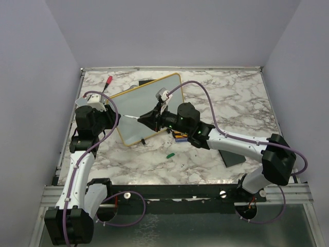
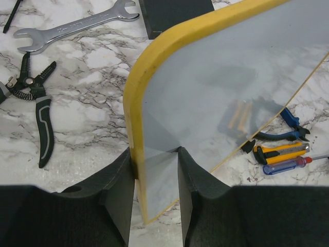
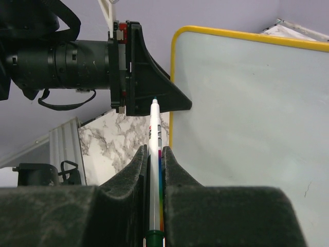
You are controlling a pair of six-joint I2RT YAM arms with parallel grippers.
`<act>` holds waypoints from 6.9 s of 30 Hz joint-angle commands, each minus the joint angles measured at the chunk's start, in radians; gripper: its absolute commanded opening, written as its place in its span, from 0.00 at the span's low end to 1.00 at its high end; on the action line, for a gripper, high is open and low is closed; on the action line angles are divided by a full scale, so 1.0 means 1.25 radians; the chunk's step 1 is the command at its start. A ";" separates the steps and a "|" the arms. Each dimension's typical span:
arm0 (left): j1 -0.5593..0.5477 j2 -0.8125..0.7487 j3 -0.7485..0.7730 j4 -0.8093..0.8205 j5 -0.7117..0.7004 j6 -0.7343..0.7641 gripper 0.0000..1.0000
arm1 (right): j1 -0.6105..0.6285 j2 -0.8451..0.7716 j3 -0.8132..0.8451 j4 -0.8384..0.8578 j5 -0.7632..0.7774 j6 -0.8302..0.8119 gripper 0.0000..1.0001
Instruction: Write a sentence on the whiteboard
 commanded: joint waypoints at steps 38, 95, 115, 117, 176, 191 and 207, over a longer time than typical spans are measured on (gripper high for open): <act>-0.002 -0.033 0.006 -0.055 -0.111 0.002 0.54 | 0.007 0.103 0.106 0.069 0.040 -0.043 0.01; -0.002 -0.026 0.006 -0.031 -0.043 0.010 0.18 | 0.007 0.239 0.190 -0.050 0.128 -0.054 0.01; -0.002 -0.026 0.005 -0.030 -0.041 0.009 0.17 | 0.007 0.210 0.194 -0.026 0.232 -0.079 0.01; -0.002 -0.026 0.005 -0.030 -0.041 0.010 0.17 | 0.007 0.211 0.203 -0.025 0.235 -0.087 0.01; -0.002 -0.025 0.005 -0.027 -0.038 0.008 0.14 | 0.007 0.192 0.159 0.011 0.263 -0.083 0.01; -0.002 -0.021 0.006 -0.025 -0.037 0.009 0.13 | 0.007 0.208 0.231 0.031 0.295 -0.148 0.01; -0.002 -0.020 0.005 -0.024 -0.043 0.008 0.13 | 0.007 0.094 0.081 0.113 0.114 -0.144 0.01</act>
